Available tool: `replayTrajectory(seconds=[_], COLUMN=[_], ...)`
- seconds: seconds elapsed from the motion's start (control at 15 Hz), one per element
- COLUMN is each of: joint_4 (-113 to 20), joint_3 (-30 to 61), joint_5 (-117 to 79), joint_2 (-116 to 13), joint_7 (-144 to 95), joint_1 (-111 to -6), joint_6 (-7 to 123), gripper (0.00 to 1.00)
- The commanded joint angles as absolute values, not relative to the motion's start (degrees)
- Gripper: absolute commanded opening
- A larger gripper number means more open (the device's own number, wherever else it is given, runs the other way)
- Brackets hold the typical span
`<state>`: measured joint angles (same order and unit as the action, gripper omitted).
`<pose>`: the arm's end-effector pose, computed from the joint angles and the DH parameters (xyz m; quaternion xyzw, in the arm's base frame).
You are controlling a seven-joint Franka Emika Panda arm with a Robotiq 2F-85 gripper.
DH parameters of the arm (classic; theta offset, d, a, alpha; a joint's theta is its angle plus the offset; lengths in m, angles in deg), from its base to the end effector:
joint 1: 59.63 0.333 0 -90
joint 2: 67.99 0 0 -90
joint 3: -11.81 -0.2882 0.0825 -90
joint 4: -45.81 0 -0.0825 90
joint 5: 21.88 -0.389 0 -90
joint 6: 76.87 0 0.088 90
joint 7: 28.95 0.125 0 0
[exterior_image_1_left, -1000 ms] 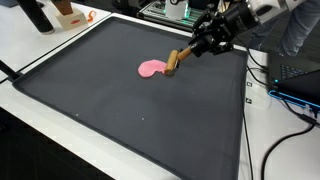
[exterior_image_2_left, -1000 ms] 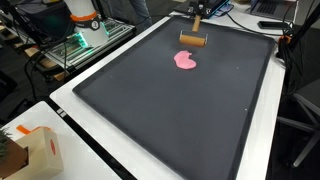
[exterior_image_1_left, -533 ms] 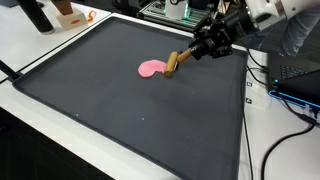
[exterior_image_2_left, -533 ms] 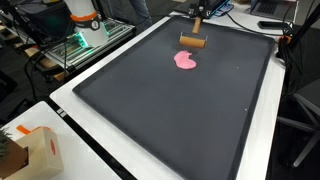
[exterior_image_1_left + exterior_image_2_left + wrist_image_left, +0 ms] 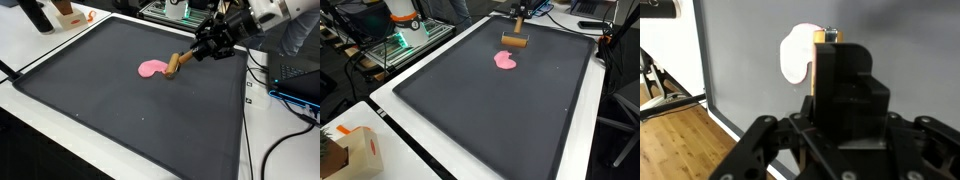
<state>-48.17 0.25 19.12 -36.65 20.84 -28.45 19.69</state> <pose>0.5104 0.3571 0.2478 0.9318 0.0649 0.0438 0.3543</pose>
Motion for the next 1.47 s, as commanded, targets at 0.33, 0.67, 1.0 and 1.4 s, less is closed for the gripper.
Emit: replayTrajectory(seconds=[0.33, 0.67, 1.0, 1.4], joint_4=[-46.07, -45.36, -44.47, -44.62], joint_3=[0.82, 1.13, 1.27, 1.53], joint_5=[19.75, 19.39, 16.86, 11.09], joint_2=[-35.67, -35.37, -36.64, -39.67], joint_7=[21.75, 22.44, 22.46, 20.60], joint_1=[-27.19, -27.09, -28.76, -32.06], joint_6=[18.77, 17.97, 18.42, 19.16], gripper=[0.24, 0.24, 0.24, 0.24])
